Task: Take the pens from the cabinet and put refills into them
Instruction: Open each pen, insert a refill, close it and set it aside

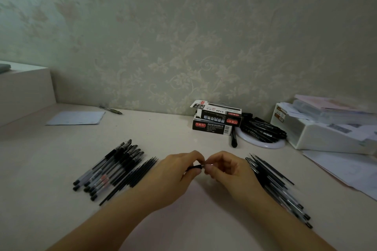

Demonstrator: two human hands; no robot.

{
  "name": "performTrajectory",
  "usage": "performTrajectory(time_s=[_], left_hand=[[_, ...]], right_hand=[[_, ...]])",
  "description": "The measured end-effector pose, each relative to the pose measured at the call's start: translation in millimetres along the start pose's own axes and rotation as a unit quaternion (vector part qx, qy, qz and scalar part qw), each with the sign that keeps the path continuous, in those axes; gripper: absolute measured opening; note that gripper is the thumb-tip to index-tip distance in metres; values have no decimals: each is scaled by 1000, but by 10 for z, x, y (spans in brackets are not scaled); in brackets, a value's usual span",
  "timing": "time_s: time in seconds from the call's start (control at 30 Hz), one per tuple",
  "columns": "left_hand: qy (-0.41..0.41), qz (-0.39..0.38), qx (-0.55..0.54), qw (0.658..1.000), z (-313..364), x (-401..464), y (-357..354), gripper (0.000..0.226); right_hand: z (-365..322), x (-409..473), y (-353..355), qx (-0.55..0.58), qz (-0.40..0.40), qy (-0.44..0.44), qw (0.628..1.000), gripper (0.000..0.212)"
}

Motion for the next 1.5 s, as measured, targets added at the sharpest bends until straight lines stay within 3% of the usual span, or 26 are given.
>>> performTrajectory(time_s=[0.17, 0.37, 0.6, 0.97, 1.07, 1.2, 1.33, 1.5], left_hand=[[5, -17, -6, 1000, 28, -15, 29, 15], [33, -15, 6, 999, 35, -19, 57, 19], [60, -3, 29, 998, 8, -14, 57, 21], [66, -5, 9, 998, -15, 1, 26, 33], [65, 7, -22, 998, -9, 6, 33, 36], [41, 18, -74, 996, 58, 6, 50, 38], [9, 14, -83, 996, 137, -24, 62, 39], [7, 5, -85, 996, 147, -26, 69, 41]], right_hand=[[-10, 2, 6, -4, 15, 6, 1000, 13], [-7, 30, 129, -43, 100, -6, 994, 14], [-5, -36, 54, -292, -56, 43, 954, 19], [-9, -34, 5, -318, -57, 63, 944, 26], [-56, -26, 25, -260, 8, 50, 964, 13], [-121, -6, -21, -45, 12, -18, 999, 11], [-119, -29, -58, 74, 30, -66, 995, 14], [-81, -24, -19, 136, 63, -89, 985, 13]])
Point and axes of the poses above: each hand's wrist, its own x-axis towards the middle knuckle, its own y-axis out of the back of the hand, z = x × y, the point moved 2 cm from there along x, towards the middle knuckle, and after that the axes turned 12 degrees about y, right-handed, at the moved point
